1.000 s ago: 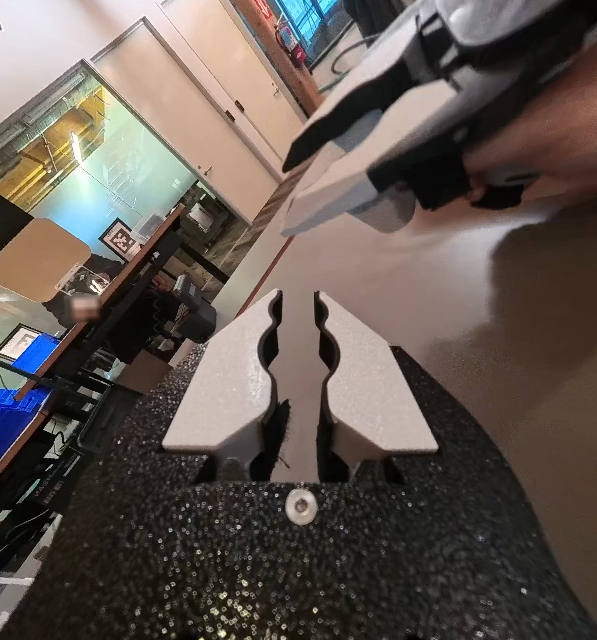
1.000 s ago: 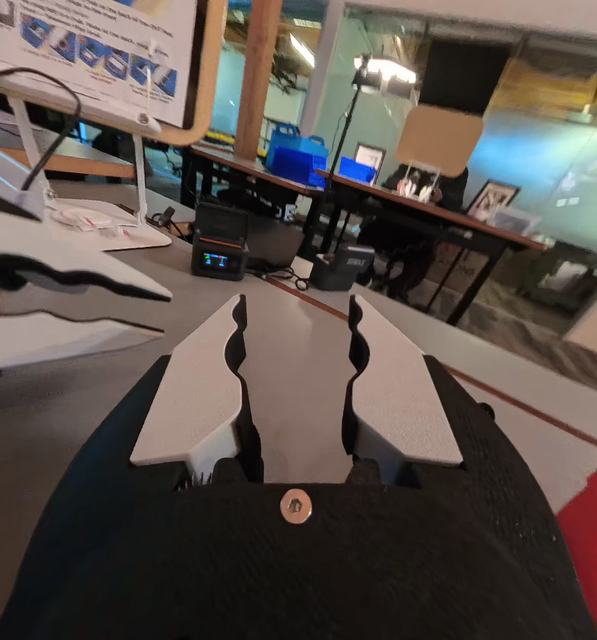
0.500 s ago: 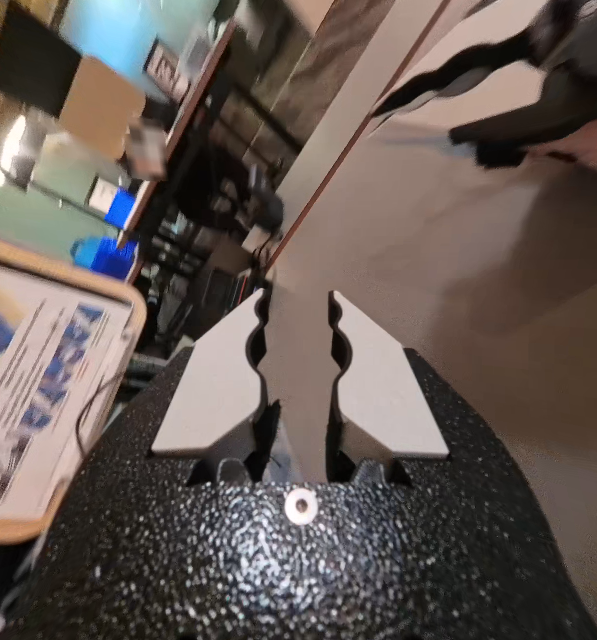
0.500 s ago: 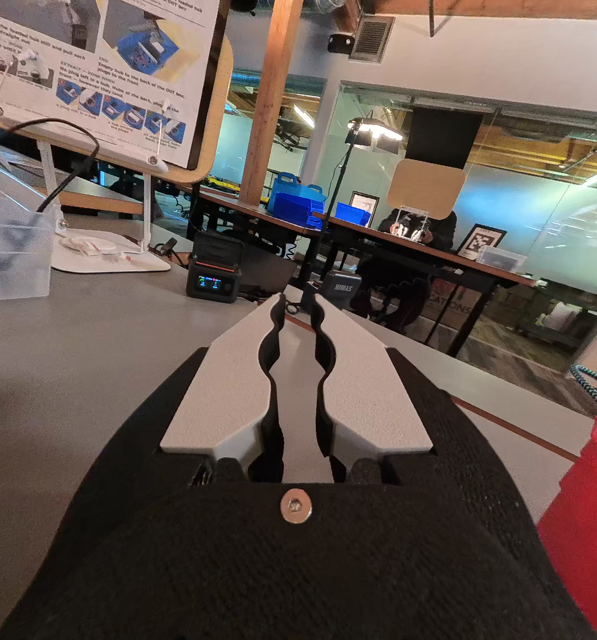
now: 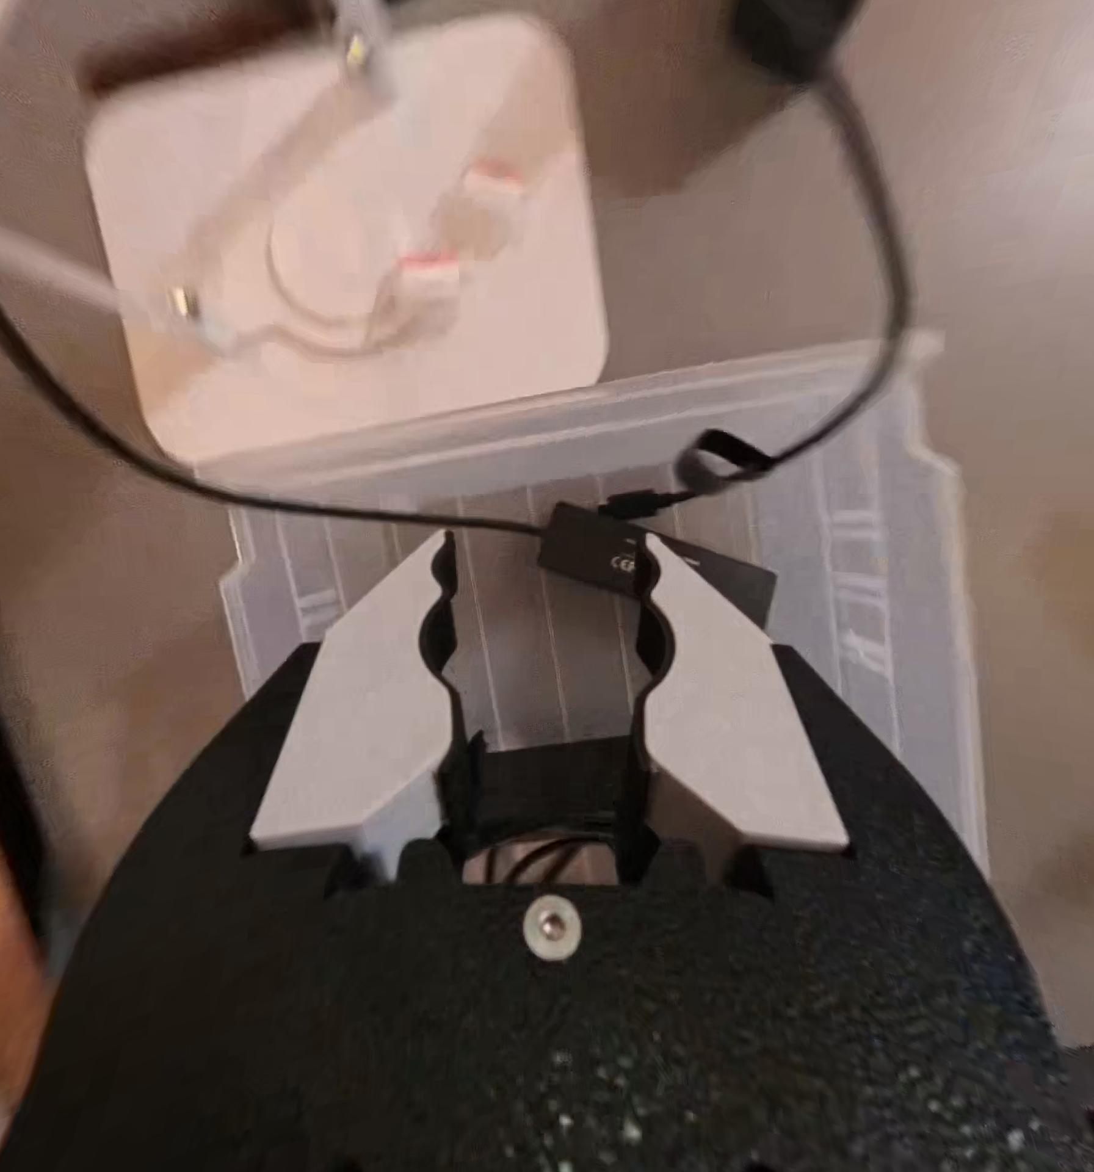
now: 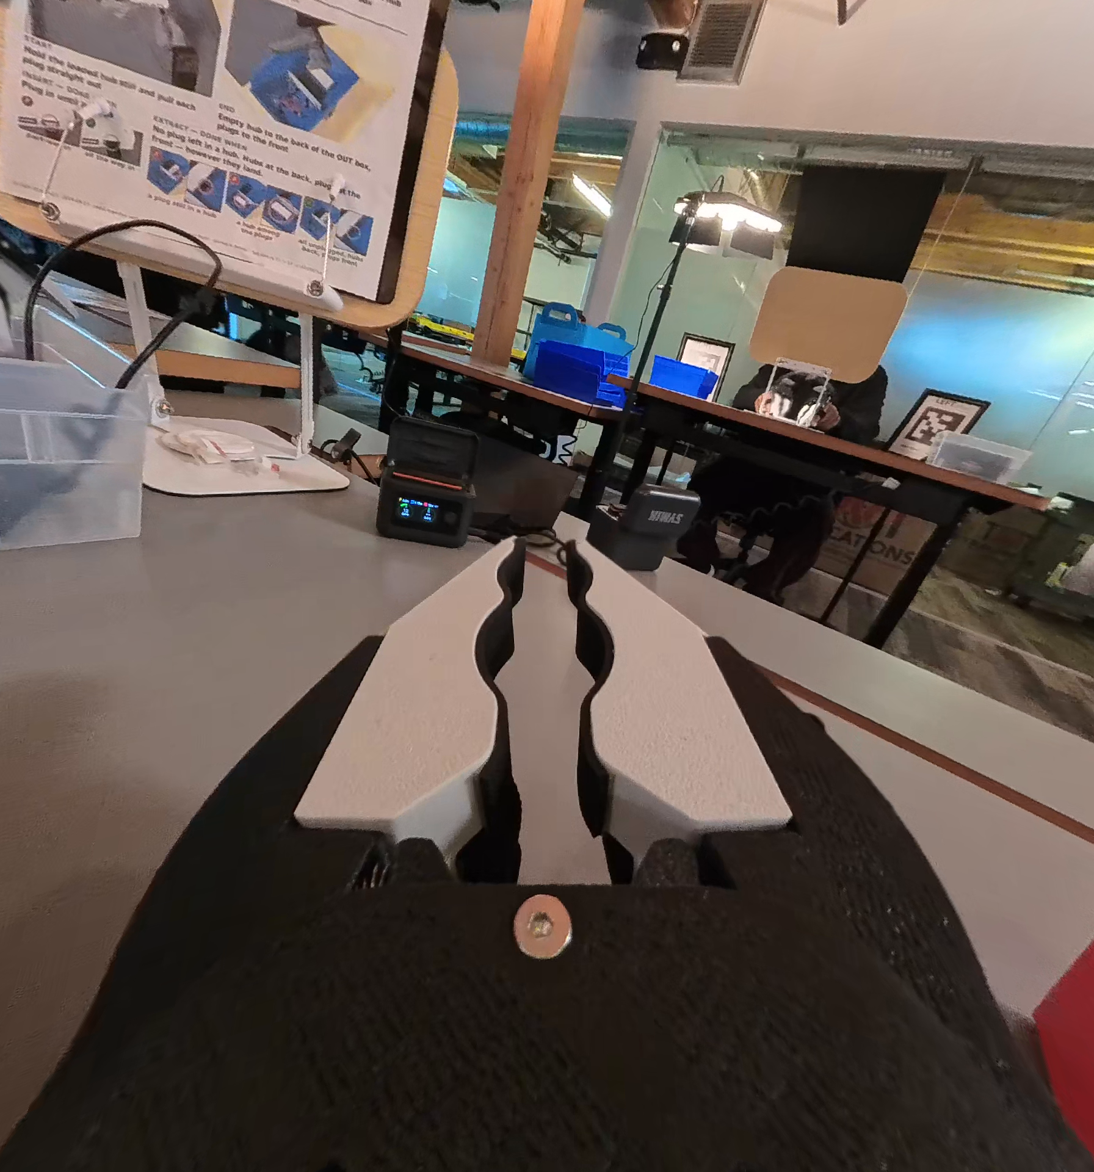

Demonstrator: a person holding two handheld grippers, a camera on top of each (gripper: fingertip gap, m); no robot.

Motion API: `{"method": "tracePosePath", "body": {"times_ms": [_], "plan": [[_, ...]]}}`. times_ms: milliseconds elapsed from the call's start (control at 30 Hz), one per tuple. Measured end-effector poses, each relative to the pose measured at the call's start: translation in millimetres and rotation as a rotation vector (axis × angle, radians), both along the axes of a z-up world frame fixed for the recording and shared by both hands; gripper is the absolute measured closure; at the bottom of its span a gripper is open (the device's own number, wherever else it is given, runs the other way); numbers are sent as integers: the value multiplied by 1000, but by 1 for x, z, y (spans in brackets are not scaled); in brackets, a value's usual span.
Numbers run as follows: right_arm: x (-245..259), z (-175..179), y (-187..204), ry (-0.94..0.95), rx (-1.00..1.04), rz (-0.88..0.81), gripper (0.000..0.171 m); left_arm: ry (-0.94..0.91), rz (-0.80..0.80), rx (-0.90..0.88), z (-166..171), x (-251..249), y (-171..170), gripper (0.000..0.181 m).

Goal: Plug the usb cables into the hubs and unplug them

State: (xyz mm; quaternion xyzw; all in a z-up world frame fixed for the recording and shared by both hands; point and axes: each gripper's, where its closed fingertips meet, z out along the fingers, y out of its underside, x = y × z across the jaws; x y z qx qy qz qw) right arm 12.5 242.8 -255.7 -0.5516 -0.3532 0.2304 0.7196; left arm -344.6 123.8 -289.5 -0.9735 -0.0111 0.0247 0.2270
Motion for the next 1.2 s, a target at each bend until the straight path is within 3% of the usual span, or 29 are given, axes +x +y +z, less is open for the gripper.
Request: {"method": "tracePosePath", "body": {"times_ms": [33, 267, 367, 467, 600, 1000, 1200], "plan": [[0, -1, 1, -3, -4, -1, 160, -66, 72, -15, -9, -8, 2, 125], [-6, -5, -1, -38, -1, 17, 160, -127, 293, -84, -53, -45, -1, 125], [-9, -7, -2, -46, -7, 27, 160, -156, 309, 2, -57, -44, 10, 127], [-10, -8, -2, -50, -14, 32, 160, -107, 303, 12, -59, -49, 13, 132], [-11, -9, -2, -51, -19, 37, 160, -119, 284, -104, -77, -43, 7, 147], [-12, -13, 0, -48, -58, 51, 160, -503, 167, -205, -76, 24, 11, 146], [-13, -13, -1, -57, -53, 55, 160, -417, 167, -209, -79, 22, 7, 150]]}}
